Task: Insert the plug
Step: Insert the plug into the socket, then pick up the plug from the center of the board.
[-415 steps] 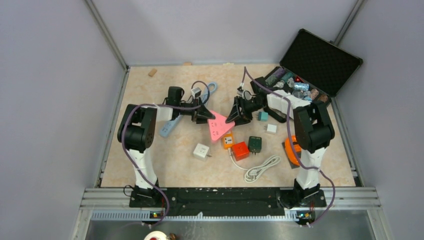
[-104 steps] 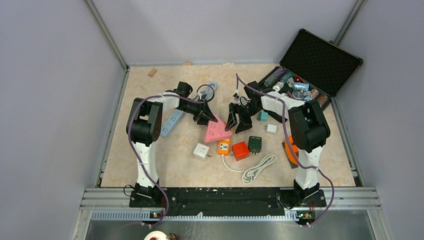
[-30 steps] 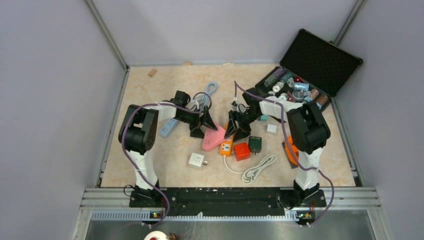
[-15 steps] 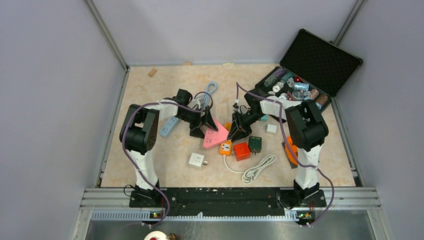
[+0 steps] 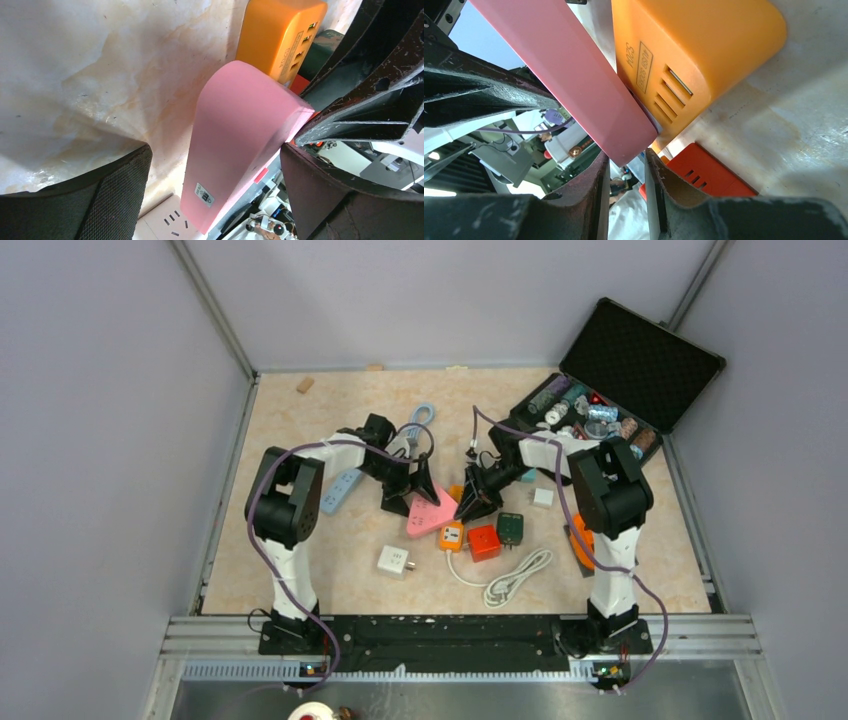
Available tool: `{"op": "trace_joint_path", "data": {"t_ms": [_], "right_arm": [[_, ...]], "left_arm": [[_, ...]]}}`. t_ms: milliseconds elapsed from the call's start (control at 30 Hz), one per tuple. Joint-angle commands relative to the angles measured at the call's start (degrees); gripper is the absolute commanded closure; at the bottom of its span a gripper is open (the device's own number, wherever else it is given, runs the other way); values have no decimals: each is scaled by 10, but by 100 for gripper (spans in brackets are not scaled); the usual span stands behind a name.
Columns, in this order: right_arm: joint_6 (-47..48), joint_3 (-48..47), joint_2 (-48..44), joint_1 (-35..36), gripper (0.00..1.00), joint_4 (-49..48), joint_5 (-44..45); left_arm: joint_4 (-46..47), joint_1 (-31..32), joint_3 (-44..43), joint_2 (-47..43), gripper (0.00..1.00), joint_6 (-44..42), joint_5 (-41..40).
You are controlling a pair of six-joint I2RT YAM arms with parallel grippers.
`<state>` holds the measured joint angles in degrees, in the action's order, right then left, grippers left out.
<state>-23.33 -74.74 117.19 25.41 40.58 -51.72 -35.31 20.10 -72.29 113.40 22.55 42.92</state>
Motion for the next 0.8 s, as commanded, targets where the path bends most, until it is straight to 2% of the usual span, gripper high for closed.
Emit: {"op": "trace_joint_path", "data": {"t_ms": [0,133,300,433,567,767], "right_arm": [[52,34,64,9,77,-13,272],[62,32,56,9,76,-16,271],[63,14,32,9,71,-24,219],[61,-12,8,9,60,-23,176],[57,-44,-17,9,45,-16,152],[52,-89,-50,9,33,-2,140]], "left_arm": [[-34,16,24,25,1,-46,-192],[-36,15,0,-40,1,-43,-235],[-54,15,-67,-138,1,-45,-315],[-44,14,-99,-198,1,-65,-372],[-12,9,-97,-251,1,-66,-415],[54,-12,-50,-331,1,-55,-416]]}}
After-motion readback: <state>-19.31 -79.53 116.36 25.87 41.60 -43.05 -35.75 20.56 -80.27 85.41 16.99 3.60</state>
